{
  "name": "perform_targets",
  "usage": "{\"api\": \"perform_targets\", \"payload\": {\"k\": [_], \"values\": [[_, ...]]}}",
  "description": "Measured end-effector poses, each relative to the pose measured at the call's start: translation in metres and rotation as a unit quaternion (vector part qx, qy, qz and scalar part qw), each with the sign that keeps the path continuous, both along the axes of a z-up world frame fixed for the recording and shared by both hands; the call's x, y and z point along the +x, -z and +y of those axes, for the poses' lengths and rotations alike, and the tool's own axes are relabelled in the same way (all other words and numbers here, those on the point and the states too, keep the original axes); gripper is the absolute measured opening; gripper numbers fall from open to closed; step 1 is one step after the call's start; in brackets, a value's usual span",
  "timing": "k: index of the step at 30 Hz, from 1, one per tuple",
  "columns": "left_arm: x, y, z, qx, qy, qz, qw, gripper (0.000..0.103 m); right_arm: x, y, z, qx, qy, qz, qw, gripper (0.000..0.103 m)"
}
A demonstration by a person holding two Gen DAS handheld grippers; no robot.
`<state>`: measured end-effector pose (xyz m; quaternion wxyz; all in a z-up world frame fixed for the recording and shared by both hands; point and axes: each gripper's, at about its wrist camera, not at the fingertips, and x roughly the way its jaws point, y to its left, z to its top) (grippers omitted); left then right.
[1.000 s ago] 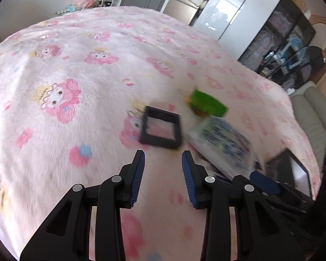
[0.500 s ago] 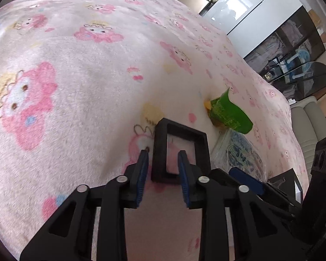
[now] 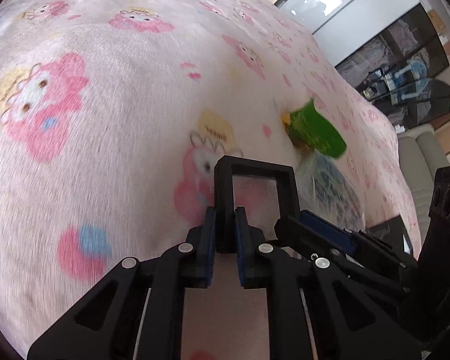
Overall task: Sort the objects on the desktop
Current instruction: 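Close the left gripper on the edge of the black square frame, then lift the black frame with the left gripper and carry it over the shoebox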
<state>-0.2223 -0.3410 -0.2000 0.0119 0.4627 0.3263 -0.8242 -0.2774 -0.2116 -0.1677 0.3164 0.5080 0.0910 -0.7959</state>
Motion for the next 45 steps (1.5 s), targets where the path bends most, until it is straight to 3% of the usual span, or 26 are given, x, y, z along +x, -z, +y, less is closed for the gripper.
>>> {"api": "perform_targets", "payload": {"k": [10,15,22,30,39,45], "values": [[0.068,-0.008,0.082,0.003,0.069,-0.015,0.9975,0.01,0.088,-0.015,0.084,0.013,0.031,0.004,0.999,0.022],[0.087,-0.007,0.124,0.006,0.106,-0.018,0.9942,0.01,0.113,-0.013,0.135,0.012,0.066,-0.017,0.998,0.022],[0.082,0.002,0.142,0.007,0.122,-0.033,0.9919,0.018,0.115,0.011,0.182,0.003,0.121,-0.061,0.991,0.022],[0.076,0.007,0.152,-0.008,0.126,-0.049,0.9908,0.019,0.105,0.034,0.188,-0.03,0.135,-0.103,0.985,0.022],[0.085,-0.039,0.185,-0.016,0.153,-0.011,0.9881,0.018,0.118,-0.018,0.218,-0.078,0.146,-0.051,0.985,0.02],[0.071,-0.089,0.238,-0.015,0.201,0.042,0.9785,0.018,0.122,-0.068,0.274,-0.094,0.171,0.0,0.981,0.02]]}}
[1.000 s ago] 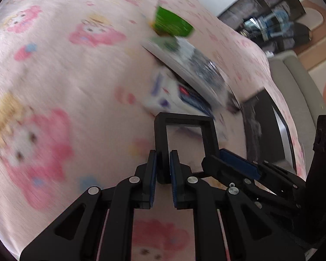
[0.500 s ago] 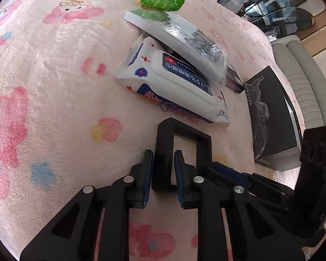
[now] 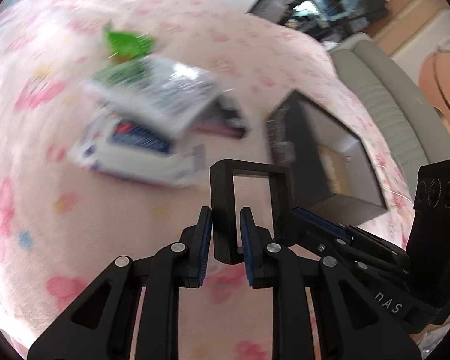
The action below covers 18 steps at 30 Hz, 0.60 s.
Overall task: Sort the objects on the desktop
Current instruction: 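Lift the black frame with the left gripper and carry it over the shoebox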
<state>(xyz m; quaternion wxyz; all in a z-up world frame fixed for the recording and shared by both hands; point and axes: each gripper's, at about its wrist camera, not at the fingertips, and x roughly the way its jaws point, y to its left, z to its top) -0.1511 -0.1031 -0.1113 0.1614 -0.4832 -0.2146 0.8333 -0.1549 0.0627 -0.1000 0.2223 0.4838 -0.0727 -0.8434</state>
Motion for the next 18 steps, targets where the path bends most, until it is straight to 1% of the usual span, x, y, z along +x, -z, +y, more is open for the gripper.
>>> {"api": "perform_targets", "payload": {"k": [4,7,9,13,18], "values": [[-0.027,-0.026,0.06,0.008,0.046,0.02,0.9987,0.018,-0.006,-0.025,0.054,0.009,0.043,0.026,0.999,0.02],[-0.047,-0.038,0.11,-0.004,0.074,0.034,0.9967,0.018,-0.015,-0.038,0.097,0.015,0.073,0.033,0.997,0.02],[-0.06,-0.044,0.141,-0.007,0.091,0.04,0.995,0.018,-0.021,-0.047,0.123,0.031,0.09,0.044,0.994,0.02],[-0.084,-0.052,0.196,-0.004,0.116,0.042,0.9923,0.018,-0.033,-0.06,0.167,0.052,0.114,0.06,0.99,0.02],[-0.111,-0.052,0.247,-0.014,0.14,0.041,0.9892,0.018,-0.055,-0.062,0.215,0.055,0.134,0.05,0.988,0.02]]}}
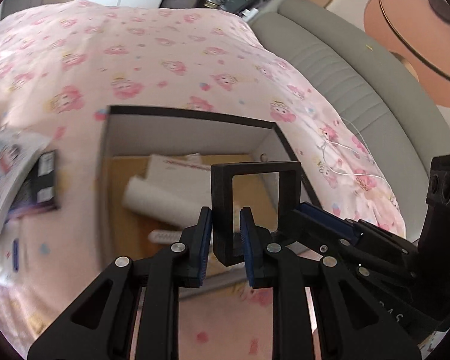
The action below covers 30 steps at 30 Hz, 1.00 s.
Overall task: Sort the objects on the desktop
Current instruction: 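Lift the black frame with the left gripper and carry it over the shoebox, then lower the frame into the shoebox and open the left gripper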
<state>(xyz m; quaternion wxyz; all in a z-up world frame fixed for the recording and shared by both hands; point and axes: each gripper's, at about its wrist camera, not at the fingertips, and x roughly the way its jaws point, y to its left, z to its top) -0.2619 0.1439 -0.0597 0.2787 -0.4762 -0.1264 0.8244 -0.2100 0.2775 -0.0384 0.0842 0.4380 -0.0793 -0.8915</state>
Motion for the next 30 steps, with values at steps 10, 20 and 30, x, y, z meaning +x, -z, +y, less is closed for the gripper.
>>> {"api": "perform_targets", "payload": {"k": [10,20,30], "values": [[-0.065,0.023,0.072,-0.02,0.024,-0.031,0.9991,0.018,-0.055,0.022,0.065,0.007,0.033,-0.037,0.999,0.02],[-0.115,0.079,0.11,-0.01,0.022,-0.119,0.9926,0.015,-0.108,0.058,0.098,0.032,0.065,-0.101,0.992,0.02],[-0.123,0.107,0.112,-0.024,0.007,-0.16,0.9868,0.015,-0.122,0.074,0.095,0.062,0.064,-0.115,0.989,0.02]]}}
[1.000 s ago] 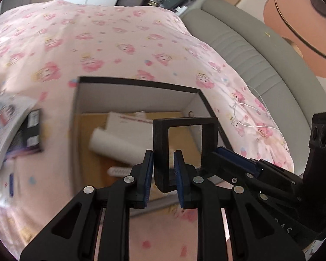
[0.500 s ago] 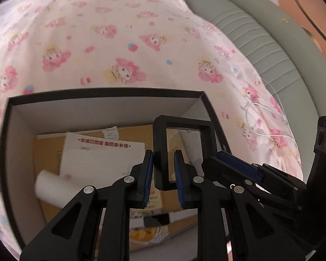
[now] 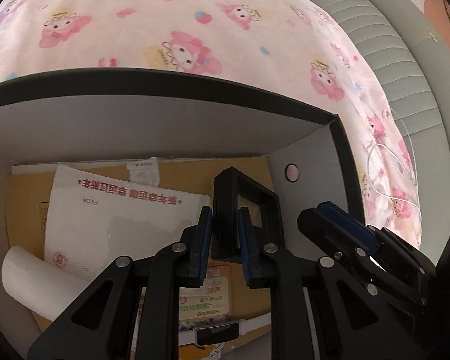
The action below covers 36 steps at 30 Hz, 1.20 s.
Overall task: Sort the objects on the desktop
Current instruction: 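Lower the frame into the shoebox and open the left gripper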
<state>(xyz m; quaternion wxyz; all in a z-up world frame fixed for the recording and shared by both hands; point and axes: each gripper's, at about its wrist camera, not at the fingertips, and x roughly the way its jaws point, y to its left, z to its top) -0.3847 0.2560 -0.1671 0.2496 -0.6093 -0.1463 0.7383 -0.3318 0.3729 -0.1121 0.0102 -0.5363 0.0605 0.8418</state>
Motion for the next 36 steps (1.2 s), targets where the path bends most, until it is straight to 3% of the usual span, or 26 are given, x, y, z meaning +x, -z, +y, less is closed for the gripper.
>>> {"api": "perform_targets", "payload": {"k": [9,14,16,20,25,29,32,36], "values": [[0.009,-0.006,-0.004,-0.042,0.006,0.01,0.999,0.015,0.009,0.001,-0.002,-0.006,-0.006,-0.012,1.0,0.02],[0.016,-0.004,-0.011,-0.133,0.001,0.013,0.991,0.015,0.014,0.005,-0.012,0.023,-0.021,-0.03,0.999,0.021],[0.019,0.001,-0.012,-0.143,0.004,0.009,0.9897,0.015,0.015,0.005,-0.014,0.031,-0.024,-0.039,0.998,0.021],[0.016,0.017,-0.007,-0.128,0.017,-0.035,0.9911,0.015,0.02,0.005,-0.016,0.018,-0.033,-0.049,0.998,0.021],[0.006,0.019,0.001,-0.11,0.027,-0.052,0.9923,0.015,0.024,0.005,-0.013,0.006,-0.028,-0.064,0.998,0.021],[0.009,0.019,-0.01,-0.028,0.006,-0.081,0.9963,0.015,0.031,-0.001,-0.016,0.018,-0.04,-0.066,0.997,0.021],[0.016,0.008,-0.022,-0.04,-0.006,-0.049,0.998,0.015,0.032,0.002,-0.017,-0.004,-0.047,-0.08,0.996,0.021],[0.018,0.0,-0.028,-0.041,0.004,-0.044,0.9982,0.015,0.022,0.015,-0.014,-0.024,-0.035,-0.102,0.994,0.021]]}}
